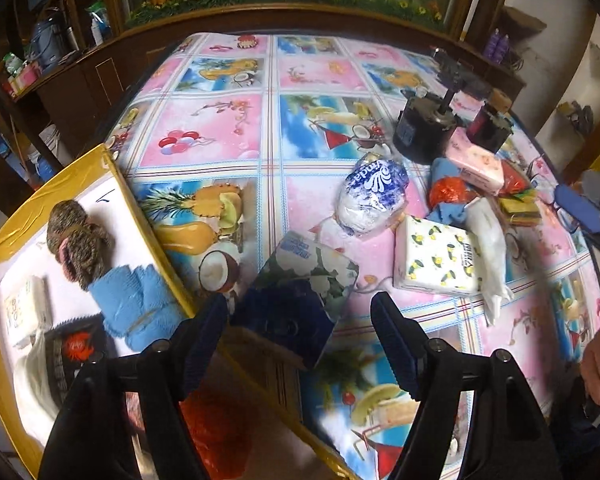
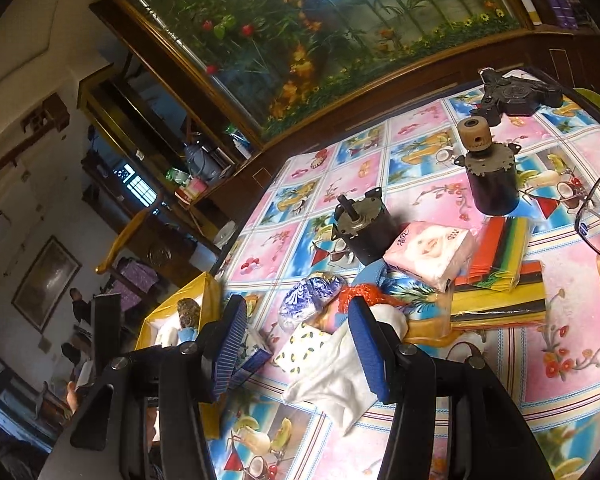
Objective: Organize soft objects
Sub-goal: 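Move both tools back from the box toward the items on the table, then grasp the blue tissue pack with the left tool while the right tool grasps the striped sponge pack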
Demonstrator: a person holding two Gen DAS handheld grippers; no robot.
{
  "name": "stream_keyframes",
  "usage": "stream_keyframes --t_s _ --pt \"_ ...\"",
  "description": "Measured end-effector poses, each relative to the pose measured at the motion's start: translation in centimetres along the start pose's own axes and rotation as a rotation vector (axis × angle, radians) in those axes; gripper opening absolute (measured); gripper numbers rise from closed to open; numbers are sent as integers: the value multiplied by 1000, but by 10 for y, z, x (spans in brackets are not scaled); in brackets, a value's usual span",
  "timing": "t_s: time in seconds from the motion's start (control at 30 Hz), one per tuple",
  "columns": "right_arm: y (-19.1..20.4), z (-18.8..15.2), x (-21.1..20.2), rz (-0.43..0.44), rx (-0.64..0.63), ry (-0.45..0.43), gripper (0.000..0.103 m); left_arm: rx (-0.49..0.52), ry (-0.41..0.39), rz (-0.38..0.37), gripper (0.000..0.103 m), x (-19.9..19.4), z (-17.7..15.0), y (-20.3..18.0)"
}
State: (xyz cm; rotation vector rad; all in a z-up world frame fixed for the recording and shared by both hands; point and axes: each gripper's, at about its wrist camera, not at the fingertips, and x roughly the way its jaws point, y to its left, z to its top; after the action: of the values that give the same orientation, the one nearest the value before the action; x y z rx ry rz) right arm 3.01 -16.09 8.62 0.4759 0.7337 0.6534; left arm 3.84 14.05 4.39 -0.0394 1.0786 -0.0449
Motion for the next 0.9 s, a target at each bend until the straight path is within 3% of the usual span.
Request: stream_keyframes --t_s 0.27,0.33,0.37,0.53,0.6,0.67,0.9 --pt "-8 4 -7 -68 12 -41 57 51 80 64 72 28 7 -17" --pt "-15 7 -11 -94 30 -56 57 56 86 92 56 30 3 -24" --pt "-20 8 -13 -109 39 -61 57 50 97 87 54 31 1 -26" --pt "-48 14 -16 -267 105 -68 57 16 82 46 52 22 -14 -44" --pt "-66 15 -14 -344 148 -45 57 -14 57 24 52 16 -24 -51" --pt "-82 15 -12 -360 201 -22 57 -46 20 16 52 12 -32 -56" --pt "-108 17 -4 -437 241 -13 57 -33 -116 93 52 10 -50 -74"
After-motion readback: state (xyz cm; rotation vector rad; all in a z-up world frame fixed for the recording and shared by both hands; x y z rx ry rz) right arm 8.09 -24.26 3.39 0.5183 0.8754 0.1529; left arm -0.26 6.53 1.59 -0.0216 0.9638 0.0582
